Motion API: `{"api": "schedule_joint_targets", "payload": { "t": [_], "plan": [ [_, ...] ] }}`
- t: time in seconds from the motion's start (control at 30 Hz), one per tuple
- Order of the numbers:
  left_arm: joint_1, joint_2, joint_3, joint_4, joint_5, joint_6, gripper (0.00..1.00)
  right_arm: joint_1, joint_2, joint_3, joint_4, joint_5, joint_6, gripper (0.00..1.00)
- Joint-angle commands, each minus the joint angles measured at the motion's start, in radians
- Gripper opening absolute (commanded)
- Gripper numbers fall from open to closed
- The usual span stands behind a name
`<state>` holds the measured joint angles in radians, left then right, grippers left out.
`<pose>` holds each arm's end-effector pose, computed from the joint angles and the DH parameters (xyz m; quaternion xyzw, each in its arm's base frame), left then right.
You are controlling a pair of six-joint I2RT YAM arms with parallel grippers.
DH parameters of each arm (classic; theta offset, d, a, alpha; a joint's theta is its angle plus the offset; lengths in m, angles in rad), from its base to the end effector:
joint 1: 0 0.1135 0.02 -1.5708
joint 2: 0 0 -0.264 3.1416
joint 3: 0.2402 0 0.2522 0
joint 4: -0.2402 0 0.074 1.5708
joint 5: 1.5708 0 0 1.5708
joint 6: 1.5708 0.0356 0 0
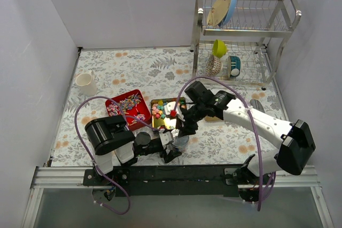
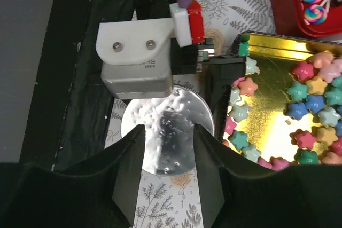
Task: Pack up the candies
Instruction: Screw the bottle lid onto the packing bottle.
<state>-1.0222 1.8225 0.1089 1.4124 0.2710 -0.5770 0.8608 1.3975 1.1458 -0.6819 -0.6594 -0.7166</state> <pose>0.1033 -0.1873 0.0860 0.2543 0.7604 -0.4972 0.3315 0.1708 0.2322 0.2886 -0.7089 0.5613 0.3280 0.2734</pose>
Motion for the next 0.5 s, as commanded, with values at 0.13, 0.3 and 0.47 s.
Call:
{"api": "schedule_joint_targets", "payload": {
  "t": [0.13,0.3,0.47],
  "plan": [
    [-0.006,0.035,-0.046,0.362,0.014,-0.003,0.12,0.037,0.014,-0.089,0.053,-0.016,-0.001,0.49],
    [-0.007,0.034,-0.037,0.332,0.004,-0.006,0.00,0.052,0.026,-0.162,0.084,0.049,0.011,0.49],
    [-0.006,0.035,-0.032,0.321,0.010,-0.003,0.00,0.064,-0.018,-0.156,0.070,0.070,-0.004,0.50]
  ]
}}
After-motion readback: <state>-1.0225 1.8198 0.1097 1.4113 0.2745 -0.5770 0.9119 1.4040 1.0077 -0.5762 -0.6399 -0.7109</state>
